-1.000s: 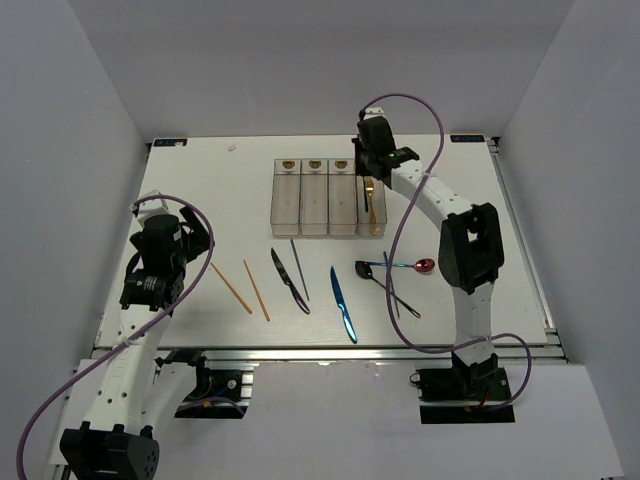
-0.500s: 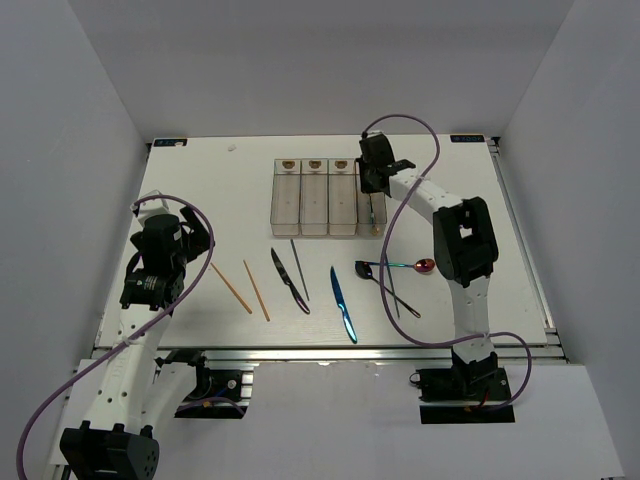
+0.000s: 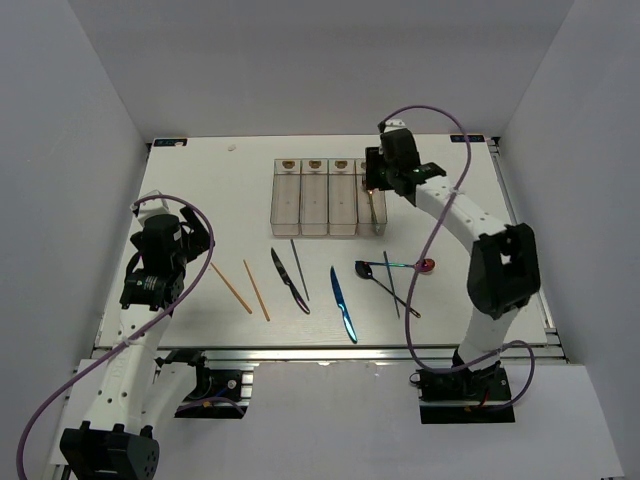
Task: Sort the eating utensils into containers
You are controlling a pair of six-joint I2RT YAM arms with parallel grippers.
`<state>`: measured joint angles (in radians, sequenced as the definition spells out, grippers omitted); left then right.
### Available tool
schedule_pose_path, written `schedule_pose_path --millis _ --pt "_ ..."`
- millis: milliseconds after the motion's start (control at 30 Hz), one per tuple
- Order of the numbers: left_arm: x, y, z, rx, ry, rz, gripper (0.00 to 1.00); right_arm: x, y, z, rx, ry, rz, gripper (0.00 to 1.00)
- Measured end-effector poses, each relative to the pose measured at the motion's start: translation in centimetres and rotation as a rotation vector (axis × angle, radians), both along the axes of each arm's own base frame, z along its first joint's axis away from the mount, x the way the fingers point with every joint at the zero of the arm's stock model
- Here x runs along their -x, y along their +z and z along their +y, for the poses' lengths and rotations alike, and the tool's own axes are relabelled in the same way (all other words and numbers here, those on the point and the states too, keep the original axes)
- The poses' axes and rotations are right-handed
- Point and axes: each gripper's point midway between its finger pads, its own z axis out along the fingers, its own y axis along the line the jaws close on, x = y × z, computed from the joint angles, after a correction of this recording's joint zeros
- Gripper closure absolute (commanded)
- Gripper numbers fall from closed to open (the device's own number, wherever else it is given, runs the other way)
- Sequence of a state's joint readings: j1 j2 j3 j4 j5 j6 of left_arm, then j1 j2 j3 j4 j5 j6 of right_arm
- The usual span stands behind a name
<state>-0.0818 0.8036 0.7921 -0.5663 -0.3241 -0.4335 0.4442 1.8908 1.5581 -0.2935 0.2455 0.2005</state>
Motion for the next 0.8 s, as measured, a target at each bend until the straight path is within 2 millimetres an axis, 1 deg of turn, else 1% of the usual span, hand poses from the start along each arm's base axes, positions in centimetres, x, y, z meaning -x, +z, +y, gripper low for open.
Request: schedule_pose_path --millis 33,100,167,200,267,333,400,500,533,600,733,800 --pt "0.0 0.0 0.0 0.0 0.0 0.0 0.02 0.8 1.3 -0.1 -0.015 0.013 -0.017 0.41" --pt "0.0 0.0 0.0 0.0 0.0 0.0 0.02 2.7 2.8 -0.3 -0.037 0.06 -0.032 0.41" --pt "0.0 0.0 0.0 0.0 0.0 -0.001 0.02 5.1 3.1 -0.3 -0.052 0.12 -0.014 0.41" --pt "0.0 0.0 0.0 0.0 0.0 -0.001 0.02 6.6 2.6 -0.3 -0.054 0.156 0.012 0.41" --pt "0.0 0.0 0.0 0.0 0.0 -0.001 0.02 9.1 0.9 -0.2 -0.043 0.211 0.059 0.41" --pt "0.0 0.0 0.0 0.001 -0.001 -0.001 0.02 12.2 -1.9 0.0 -0.01 0.264 0.139 0.41" --pt "0.0 0.0 -0.1 0.003 -0.004 -0.002 0.02 15.7 -5.1 0.3 0.036 0.321 0.238 0.42" --pt "-0.1 0.1 -0.2 0.005 -0.009 -0.003 0.02 19.9 -8.4 0.1 0.12 0.371 0.351 0.44" --pt "-0.1 0.1 -0.2 0.006 -0.01 -0.003 0.02 20.8 -8.9 0.1 0.139 0.384 0.372 0.44" --pt "-0.1 0.0 -0.3 0.007 -0.013 -0.003 0.02 21.6 -9.3 0.0 0.166 0.396 0.391 0.46" --pt "-0.1 0.1 -0.4 0.01 -0.017 -0.006 0.02 21.8 -9.9 -0.4 0.206 0.398 0.406 0.5" --pt "-0.1 0.1 -0.4 0.011 -0.019 -0.005 0.02 22.0 -10.6 -0.5 0.225 0.407 0.426 0.55"
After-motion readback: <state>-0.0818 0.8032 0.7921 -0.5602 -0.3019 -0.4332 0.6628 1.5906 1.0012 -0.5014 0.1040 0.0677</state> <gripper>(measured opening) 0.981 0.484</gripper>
